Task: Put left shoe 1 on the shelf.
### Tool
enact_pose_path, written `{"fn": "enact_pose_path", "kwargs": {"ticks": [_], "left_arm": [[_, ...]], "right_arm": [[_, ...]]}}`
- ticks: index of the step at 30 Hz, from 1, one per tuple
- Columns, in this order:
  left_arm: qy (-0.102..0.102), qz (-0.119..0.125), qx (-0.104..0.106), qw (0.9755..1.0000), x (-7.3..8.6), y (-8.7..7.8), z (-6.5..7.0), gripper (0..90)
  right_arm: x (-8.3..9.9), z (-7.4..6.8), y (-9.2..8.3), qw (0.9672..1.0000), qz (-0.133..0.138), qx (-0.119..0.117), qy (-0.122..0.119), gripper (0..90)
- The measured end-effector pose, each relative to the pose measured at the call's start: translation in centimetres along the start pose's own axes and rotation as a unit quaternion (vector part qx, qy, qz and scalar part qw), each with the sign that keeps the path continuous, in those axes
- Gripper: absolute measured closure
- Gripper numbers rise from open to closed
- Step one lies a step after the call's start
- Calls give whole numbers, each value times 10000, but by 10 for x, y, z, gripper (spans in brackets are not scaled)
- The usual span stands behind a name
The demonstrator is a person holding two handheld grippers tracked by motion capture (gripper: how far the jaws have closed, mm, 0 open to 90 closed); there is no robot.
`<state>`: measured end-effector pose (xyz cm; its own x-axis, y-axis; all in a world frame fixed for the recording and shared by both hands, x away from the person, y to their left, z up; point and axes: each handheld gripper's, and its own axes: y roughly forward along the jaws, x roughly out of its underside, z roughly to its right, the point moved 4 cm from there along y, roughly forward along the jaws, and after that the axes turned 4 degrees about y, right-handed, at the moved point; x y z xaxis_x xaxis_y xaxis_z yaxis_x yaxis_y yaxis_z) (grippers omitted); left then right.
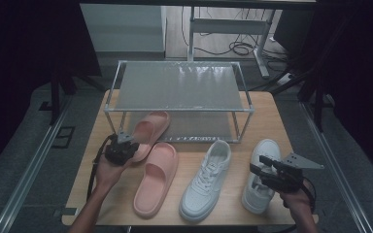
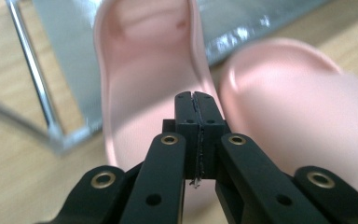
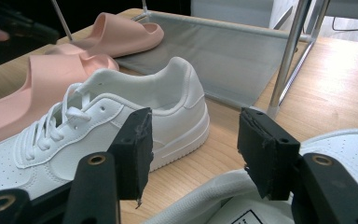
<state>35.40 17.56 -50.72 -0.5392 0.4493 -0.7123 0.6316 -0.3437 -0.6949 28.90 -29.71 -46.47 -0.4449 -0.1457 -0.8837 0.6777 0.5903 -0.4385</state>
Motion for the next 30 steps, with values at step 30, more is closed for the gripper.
{"fn": "enact_pose_path", "kwargs": {"ticks": [30], "left_arm": [[-166, -337, 229, 9990, 45, 5, -3, 900]], "right_arm": [[1, 0, 0, 10000, -42, 20, -5, 455]]}}
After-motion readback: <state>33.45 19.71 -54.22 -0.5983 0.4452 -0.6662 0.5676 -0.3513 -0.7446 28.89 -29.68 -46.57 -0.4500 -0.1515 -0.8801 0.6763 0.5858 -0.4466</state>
